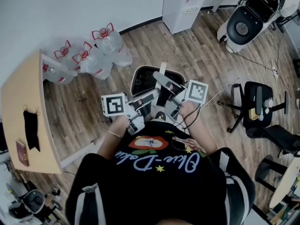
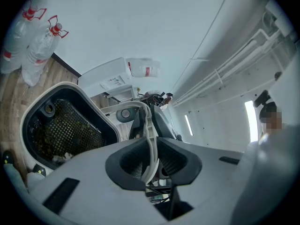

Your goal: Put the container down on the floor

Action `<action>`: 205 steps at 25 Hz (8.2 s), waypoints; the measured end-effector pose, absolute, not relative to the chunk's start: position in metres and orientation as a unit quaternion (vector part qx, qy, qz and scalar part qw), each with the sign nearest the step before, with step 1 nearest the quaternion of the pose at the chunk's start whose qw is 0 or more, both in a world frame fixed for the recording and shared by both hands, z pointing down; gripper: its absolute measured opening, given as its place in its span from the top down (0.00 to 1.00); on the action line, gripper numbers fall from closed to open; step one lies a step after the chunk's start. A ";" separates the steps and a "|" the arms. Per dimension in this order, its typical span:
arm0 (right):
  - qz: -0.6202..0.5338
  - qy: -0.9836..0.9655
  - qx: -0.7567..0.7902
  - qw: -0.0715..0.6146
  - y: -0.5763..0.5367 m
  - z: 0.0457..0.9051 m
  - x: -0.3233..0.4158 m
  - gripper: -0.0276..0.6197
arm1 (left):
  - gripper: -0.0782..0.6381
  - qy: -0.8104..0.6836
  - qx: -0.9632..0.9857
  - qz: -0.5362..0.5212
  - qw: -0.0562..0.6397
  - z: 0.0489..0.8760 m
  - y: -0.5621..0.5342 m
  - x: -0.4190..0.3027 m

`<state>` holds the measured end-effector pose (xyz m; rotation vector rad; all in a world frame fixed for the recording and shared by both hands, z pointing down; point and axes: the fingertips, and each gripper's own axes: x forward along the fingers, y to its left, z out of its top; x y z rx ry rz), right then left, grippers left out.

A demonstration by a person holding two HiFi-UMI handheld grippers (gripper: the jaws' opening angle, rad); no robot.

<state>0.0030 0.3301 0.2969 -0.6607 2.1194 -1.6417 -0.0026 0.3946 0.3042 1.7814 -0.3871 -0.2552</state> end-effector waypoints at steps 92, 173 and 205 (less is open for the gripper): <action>-0.600 0.688 -0.359 0.196 -0.009 0.338 -0.030 0.87 | 0.82 -0.040 0.767 -0.056 0.638 0.339 0.051 -0.049; -0.706 0.651 -0.278 0.019 -0.327 0.576 0.022 0.87 | 0.82 -0.175 0.703 -0.030 0.689 0.567 -0.268 0.022; -0.708 0.644 -0.281 -0.078 -0.346 0.726 0.007 0.86 | 0.82 -0.207 0.697 -0.028 0.686 0.715 -0.288 0.011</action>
